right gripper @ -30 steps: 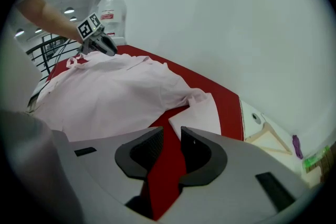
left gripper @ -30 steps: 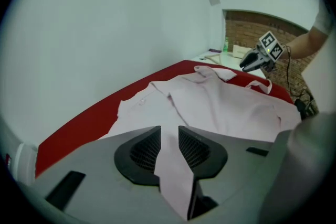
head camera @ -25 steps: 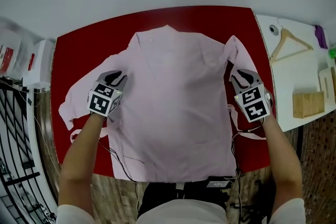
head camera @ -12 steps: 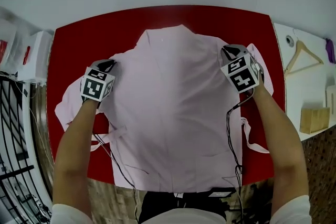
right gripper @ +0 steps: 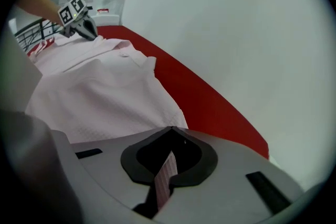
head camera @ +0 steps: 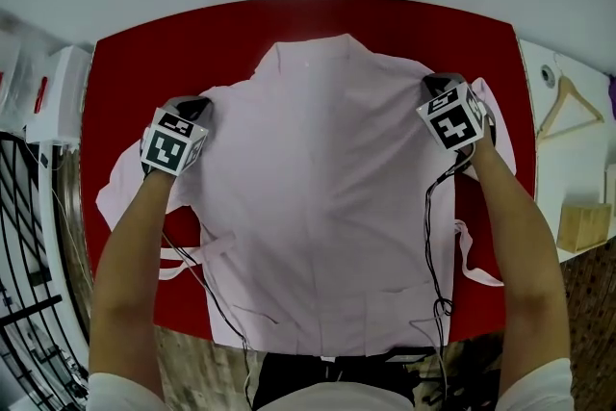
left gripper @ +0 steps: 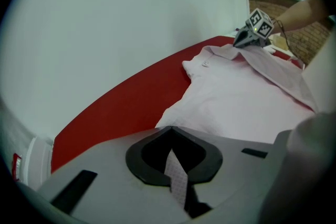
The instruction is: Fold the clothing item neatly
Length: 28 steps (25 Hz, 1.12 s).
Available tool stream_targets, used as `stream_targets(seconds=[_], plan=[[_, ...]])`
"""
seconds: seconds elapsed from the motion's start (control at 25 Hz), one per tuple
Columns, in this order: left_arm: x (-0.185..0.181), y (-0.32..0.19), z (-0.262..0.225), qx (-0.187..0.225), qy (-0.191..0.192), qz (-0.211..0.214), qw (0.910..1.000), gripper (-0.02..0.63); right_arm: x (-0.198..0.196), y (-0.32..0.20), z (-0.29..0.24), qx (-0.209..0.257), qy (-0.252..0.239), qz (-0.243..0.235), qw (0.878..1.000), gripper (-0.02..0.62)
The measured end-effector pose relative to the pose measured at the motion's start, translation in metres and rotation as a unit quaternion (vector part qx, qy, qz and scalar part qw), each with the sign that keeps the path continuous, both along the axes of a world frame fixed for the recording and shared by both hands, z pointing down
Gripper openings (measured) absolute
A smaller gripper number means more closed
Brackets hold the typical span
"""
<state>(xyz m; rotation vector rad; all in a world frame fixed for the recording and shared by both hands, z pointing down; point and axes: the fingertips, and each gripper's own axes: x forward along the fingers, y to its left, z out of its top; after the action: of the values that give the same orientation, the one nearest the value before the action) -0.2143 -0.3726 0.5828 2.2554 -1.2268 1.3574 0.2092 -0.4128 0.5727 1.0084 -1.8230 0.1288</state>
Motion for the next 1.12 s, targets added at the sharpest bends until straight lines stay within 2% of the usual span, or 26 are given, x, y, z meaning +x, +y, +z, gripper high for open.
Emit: stream_targets(seconds=[0.36, 0.56, 0.84, 1.0, 1.12], plan=[[-0.009, -0.017, 0.000, 0.019, -0.028, -0.007, 0.9994, 0.006, 0.024, -0.022, -0.002, 0.018, 0.006, 0.052, 0.998, 0.015], [-0.014, -0.024, -0.001, 0.020, -0.036, -0.007, 0.9991, 0.006, 0.029, -0.029, -0.002, 0.028, 0.030, 0.057, 0.998, 0.014], [-0.015, -0.031, -0.003, 0.027, -0.039, -0.008, 0.9989, 0.006, 0.032, -0.033, -0.005, 0.037, 0.036, 0.062, 0.997, 0.014], [-0.014, -0.028, -0.002, 0.028, -0.029, -0.020, 0.9990, 0.006, 0.032, -0.031, -0.006, 0.053, 0.042, 0.067, 0.995, 0.015], [-0.009, -0.024, -0.006, 0.027, -0.003, -0.023, 0.9994, 0.008, 0.023, -0.028, -0.014, 0.079, 0.035, 0.050, 0.995, 0.017]])
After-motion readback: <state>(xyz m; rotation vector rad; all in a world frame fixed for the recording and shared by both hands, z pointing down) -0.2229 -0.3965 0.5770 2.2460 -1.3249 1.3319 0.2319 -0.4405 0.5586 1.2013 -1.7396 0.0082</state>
